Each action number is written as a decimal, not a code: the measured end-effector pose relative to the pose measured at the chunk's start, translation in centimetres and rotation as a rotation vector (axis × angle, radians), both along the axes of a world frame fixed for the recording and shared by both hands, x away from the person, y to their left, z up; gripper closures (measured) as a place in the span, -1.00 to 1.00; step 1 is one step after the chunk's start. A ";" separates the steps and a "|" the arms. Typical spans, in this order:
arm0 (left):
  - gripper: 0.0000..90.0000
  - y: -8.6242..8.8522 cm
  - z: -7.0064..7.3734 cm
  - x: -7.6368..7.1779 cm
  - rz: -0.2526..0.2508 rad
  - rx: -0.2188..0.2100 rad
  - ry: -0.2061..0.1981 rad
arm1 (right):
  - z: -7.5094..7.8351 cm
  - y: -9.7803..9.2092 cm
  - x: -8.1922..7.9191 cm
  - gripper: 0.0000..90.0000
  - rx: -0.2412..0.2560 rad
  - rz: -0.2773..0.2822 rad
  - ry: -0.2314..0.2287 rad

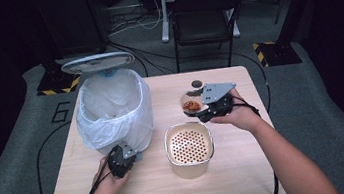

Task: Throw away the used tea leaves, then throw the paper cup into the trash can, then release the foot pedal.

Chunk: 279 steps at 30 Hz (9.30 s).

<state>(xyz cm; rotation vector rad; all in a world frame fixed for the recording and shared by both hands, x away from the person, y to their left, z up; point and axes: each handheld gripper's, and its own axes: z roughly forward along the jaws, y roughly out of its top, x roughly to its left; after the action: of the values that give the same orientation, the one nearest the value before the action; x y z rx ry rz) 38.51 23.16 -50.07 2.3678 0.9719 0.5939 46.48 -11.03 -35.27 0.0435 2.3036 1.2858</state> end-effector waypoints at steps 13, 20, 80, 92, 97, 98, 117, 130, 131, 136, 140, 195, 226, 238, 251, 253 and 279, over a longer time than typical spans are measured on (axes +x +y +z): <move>1.00 0.0 0.0 0.0 -0.001 -0.003 -0.006 | -1.5 2.4 -4.7 -0.15 -0.236 0.035 -0.441; 1.00 0.0 0.0 0.0 -0.002 -0.003 -0.006 | -2.3 2.4 -5.3 -0.13 -0.326 0.040 -0.535; 1.00 -0.1 0.0 -0.1 -0.001 0.007 -0.009 | -7.1 3.1 -9.0 -0.13 -0.826 0.129 -1.481; 1.00 -0.1 -0.1 -0.1 -0.002 0.005 -0.011 | -6.8 3.0 -9.3 -0.13 -0.887 0.118 -1.479; 1.00 -0.1 -0.1 -0.1 -0.004 0.006 -0.011 | -6.8 3.1 -9.4 -0.12 -0.872 0.125 -1.472; 1.00 -0.1 -0.1 -0.1 -0.004 0.006 -0.011 | -6.7 3.1 -9.4 -0.12 -0.871 0.126 -1.470; 1.00 -0.1 -0.1 -0.1 -0.001 0.006 -0.008 | -0.8 3.8 -7.5 -0.09 -0.527 0.118 -0.811; 1.00 -0.1 0.0 -0.1 -0.003 0.005 -0.003 | 0.0 3.3 -2.1 -0.07 -0.387 0.015 -0.416; 1.00 -0.1 0.0 0.0 -0.004 0.003 0.000 | 0.1 3.1 -1.0 -0.07 -0.357 -0.001 -0.337; 1.00 -0.1 0.0 -0.1 -0.003 0.003 -0.001 | 0.1 2.7 0.7 -0.07 -0.284 -0.018 -0.172; 1.00 -0.1 0.0 0.0 -0.002 0.003 -0.002 | 0.3 2.5 1.7 -0.07 -0.222 -0.021 -0.088; 1.00 0.0 0.0 0.0 -0.001 -0.015 0.011 | 12.4 14.3 1.1 -0.05 0.071 -0.058 0.440; 1.00 0.0 0.0 0.0 -0.008 -0.007 0.006 | 7.6 23.1 1.7 -0.69 0.169 -0.366 0.391; 1.00 0.1 0.0 0.0 0.003 -0.029 0.009 | 7.5 19.5 0.7 -0.67 0.238 -0.359 0.415; 1.00 -0.1 0.0 -0.1 0.013 -0.010 -0.006 | 7.1 10.4 -1.3 -0.60 0.158 -0.424 0.339; 1.00 0.0 0.0 0.0 -0.008 0.009 -0.006 | 6.8 8.8 -1.5 -0.58 0.151 -0.436 0.310; 0.31 0.7 2.2 -0.5 0.006 -0.115 0.064 | 0.9 -3.6 -3.6 -0.51 0.092 -0.642 0.270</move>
<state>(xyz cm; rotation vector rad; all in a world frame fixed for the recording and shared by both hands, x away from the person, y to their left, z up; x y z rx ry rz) 38.01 23.85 -47.91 2.2943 1.0141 0.4546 42.87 -14.65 -34.42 0.9559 2.1582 1.0801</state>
